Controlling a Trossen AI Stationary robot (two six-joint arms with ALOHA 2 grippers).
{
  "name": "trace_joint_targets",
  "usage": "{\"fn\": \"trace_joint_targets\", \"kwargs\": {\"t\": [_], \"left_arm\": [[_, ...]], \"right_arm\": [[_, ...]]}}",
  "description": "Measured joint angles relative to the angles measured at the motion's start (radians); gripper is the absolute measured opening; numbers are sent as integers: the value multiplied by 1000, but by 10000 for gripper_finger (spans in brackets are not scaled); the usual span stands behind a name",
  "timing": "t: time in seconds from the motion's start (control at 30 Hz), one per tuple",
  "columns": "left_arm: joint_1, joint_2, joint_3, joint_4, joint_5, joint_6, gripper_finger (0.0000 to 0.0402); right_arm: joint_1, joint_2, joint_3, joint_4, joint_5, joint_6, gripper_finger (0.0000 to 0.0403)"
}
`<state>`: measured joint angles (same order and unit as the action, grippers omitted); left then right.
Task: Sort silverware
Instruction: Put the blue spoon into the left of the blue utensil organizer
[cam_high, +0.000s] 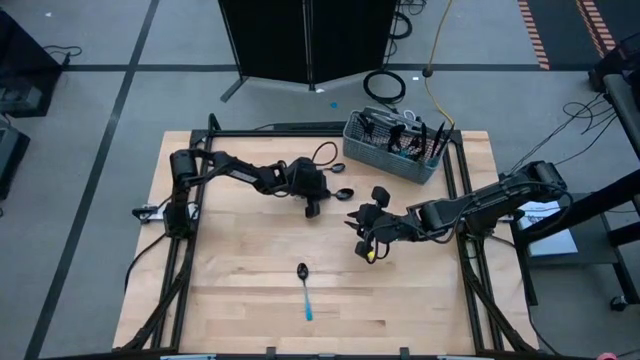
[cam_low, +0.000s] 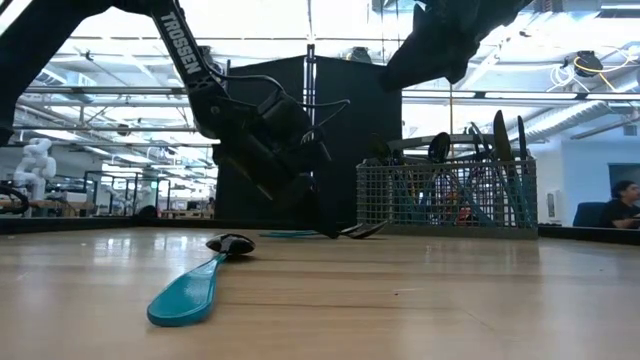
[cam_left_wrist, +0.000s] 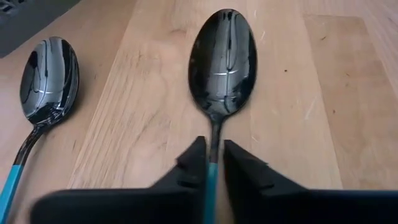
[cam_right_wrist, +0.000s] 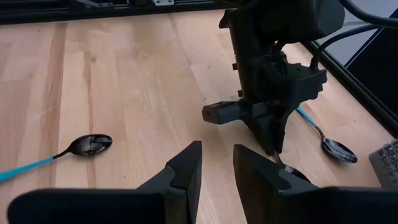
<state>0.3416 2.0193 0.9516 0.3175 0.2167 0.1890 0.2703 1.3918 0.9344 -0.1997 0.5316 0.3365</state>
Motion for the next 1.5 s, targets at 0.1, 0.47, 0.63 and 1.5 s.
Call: {"fn": "trace_joint_targets", "kwargs": {"t": [0.1, 0.47, 0.63, 1.5], "left_arm": [[0, -16, -2, -10, -8, -10, 11], [1, -336, -6, -145, 32, -26, 2], [12, -545, -38, -161, 115, -52, 1], [-201, -825, -612, 922, 86, -153, 0]], "right_arm": [[0, 0, 0, 0, 24, 0, 86], [0, 0, 0, -21, 139, -8, 86], [0, -1, 0, -22, 150, -8, 86], [-16, 132, 0, 321, 144, -71, 86]]}}
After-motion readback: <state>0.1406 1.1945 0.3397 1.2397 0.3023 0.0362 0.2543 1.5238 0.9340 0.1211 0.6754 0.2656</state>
